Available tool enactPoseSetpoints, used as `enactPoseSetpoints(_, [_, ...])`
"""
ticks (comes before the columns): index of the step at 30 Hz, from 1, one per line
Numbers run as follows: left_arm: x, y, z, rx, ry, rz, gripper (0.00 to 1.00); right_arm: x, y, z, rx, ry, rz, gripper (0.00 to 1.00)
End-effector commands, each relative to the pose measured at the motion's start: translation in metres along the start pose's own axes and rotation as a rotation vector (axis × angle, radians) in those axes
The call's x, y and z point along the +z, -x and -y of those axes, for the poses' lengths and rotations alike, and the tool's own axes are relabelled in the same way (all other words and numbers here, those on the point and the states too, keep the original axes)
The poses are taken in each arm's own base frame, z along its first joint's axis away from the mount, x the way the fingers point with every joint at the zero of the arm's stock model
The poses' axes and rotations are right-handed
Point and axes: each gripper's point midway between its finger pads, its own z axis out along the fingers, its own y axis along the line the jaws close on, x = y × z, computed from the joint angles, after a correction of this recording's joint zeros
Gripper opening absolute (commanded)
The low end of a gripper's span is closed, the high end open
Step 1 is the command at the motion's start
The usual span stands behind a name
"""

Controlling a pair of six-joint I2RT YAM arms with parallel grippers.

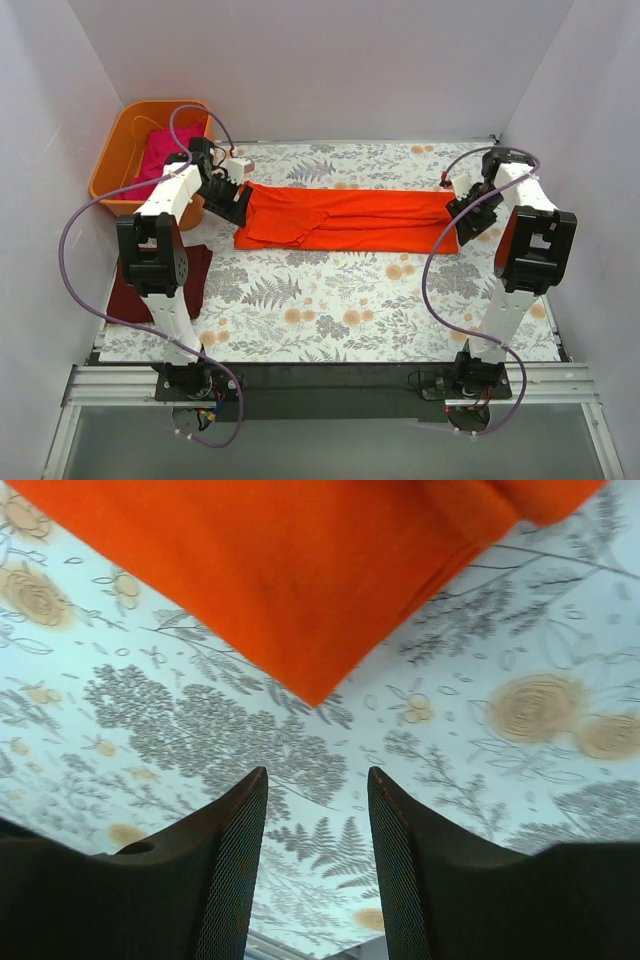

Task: Fold and stack the t-shirts
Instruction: Fold the tshirt

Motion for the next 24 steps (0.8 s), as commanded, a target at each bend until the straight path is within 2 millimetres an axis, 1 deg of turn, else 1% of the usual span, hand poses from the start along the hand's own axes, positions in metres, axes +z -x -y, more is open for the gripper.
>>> enactPoseSetpoints(1, [0.002, -0.012, 0.015, -0.044, -0.048, -0.041, 0.66, 0.011, -0.006, -0.033, 0.157, 0.151, -0.010, 0.51])
enactPoseSetpoints(3, [0.005, -0.014, 0.015, -0.055, -0.052, -0.046, 0.66, 0.014, -0.008, -0.031, 0.200, 0.157, -0.017, 0.51])
enactPoseSetpoints(4, [0.007, -0.016, 0.016, -0.061, -0.057, -0.049, 0.66, 0.019, -0.009, -0.029, 0.211, 0.167, -0.025, 0.51])
enactPoseSetpoints(8, [0.013, -0.021, 0.015, -0.079, -0.055, -0.063, 0.67, 0.027, -0.006, -0.022, 0.277, 0.188, -0.021, 0.53])
enactPoseSetpoints(9, [0.014, -0.023, 0.015, -0.084, -0.057, -0.067, 0.67, 0.027, -0.004, -0.018, 0.291, 0.182, -0.012, 0.54])
enactPoseSetpoints(10, [0.015, -0.023, 0.015, -0.088, -0.056, -0.069, 0.67, 0.032, -0.005, -0.016, 0.298, 0.187, -0.021, 0.54])
enactPoseSetpoints(13, [0.018, -0.026, 0.016, -0.099, -0.060, -0.074, 0.67, 0.037, -0.002, -0.012, 0.307, 0.194, -0.016, 0.55])
enactPoseSetpoints(18, [0.021, -0.027, 0.017, -0.115, -0.068, -0.078, 0.67, 0.042, 0.011, -0.010, 0.314, 0.225, 0.016, 0.53])
enactPoseSetpoints(24, [0.024, -0.030, 0.015, -0.117, -0.059, -0.088, 0.67, 0.039, 0.020, -0.004, 0.309, 0.224, 0.044, 0.50])
